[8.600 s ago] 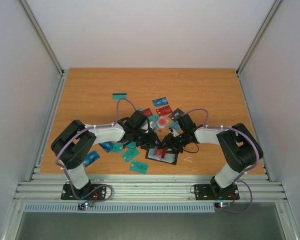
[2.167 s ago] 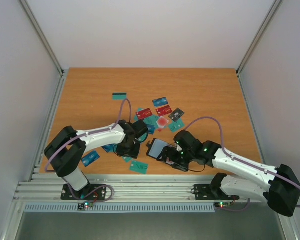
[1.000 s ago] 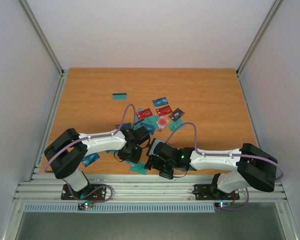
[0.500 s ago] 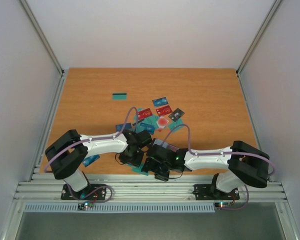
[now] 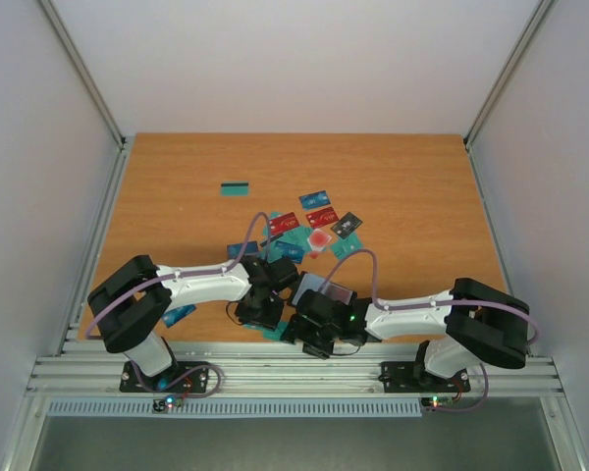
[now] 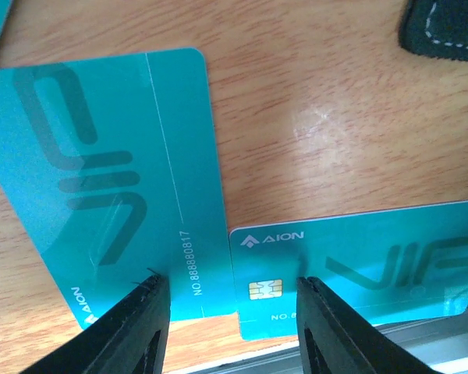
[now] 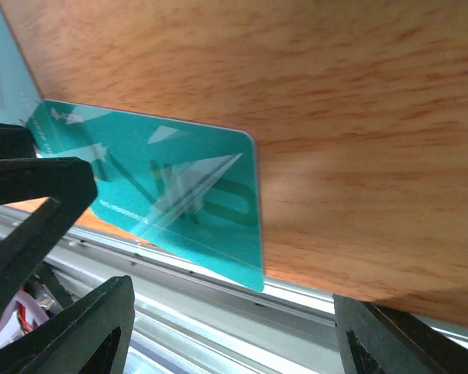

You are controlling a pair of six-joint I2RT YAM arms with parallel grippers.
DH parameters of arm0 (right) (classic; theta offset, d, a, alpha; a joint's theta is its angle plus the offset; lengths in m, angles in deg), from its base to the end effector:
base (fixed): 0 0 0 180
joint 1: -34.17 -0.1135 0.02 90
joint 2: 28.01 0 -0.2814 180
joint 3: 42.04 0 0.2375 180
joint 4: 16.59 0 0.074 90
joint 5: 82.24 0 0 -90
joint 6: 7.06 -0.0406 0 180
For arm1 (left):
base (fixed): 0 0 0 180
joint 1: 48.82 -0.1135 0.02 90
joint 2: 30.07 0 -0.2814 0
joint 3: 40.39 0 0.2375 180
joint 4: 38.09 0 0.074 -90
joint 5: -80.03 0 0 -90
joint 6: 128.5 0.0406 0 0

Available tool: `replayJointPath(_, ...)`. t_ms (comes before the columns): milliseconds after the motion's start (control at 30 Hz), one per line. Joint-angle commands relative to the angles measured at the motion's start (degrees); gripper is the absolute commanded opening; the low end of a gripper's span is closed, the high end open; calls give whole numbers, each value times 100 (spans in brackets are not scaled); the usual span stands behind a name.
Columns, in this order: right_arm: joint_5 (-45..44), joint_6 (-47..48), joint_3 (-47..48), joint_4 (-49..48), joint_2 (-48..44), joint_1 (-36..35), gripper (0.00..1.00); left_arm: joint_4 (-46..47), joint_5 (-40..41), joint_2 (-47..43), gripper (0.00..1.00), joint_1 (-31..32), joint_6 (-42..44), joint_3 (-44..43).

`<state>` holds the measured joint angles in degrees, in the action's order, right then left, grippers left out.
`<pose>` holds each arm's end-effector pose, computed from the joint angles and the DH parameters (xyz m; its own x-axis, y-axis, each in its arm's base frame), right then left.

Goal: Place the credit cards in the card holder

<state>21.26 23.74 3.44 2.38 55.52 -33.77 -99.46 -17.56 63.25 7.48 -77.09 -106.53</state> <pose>0.0803 0.2233 0.1515 -0.9764 -0.1856 -0.1105 -0.2153 0.7945 0.5678 0.1345 -0.2113 0.1717 -0.9491 0.3088 0.0626 0.3001 0.9465 -0.1190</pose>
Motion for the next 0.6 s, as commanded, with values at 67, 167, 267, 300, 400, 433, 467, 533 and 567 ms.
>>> replayJointPath(67, -360, -168, -254, -787, -112, -51, 70, 132, -261, 21, 45, 48, -35, 84)
replayJointPath(167, -357, -261, -491, -1406, 1, -32, 66, 121, -243, 30, 45, 48, -11, 88)
replayJointPath(267, -361, -323, -692, -1891, 94, 19, 63, 123, -261, 71, 45, 49, 9, 73)
replayJointPath(300, -376, -344, -755, -2018, 109, 42, 62, 120, -260, 83, 45, 48, 14, 68)
replayJointPath(400, -383, -310, -842, -2277, 157, 97, 62, 126, -285, 123, 45, 48, 33, 46)
replayJointPath(433, -371, -276, -836, -2330, 183, 116, 61, 133, -300, 133, 45, 44, 35, 52)
replayJointPath(467, -346, -243, -828, -2366, 215, 134, 61, 149, -310, 140, 45, 48, 36, 53)
replayJointPath(533, -331, -217, -849, -2500, 278, 161, 59, 148, -329, 167, 45, 48, 40, 53)
replayJointPath(567, -322, -203, -874, -2574, 305, 173, 58, 151, -335, 175, 45, 48, 43, 53)
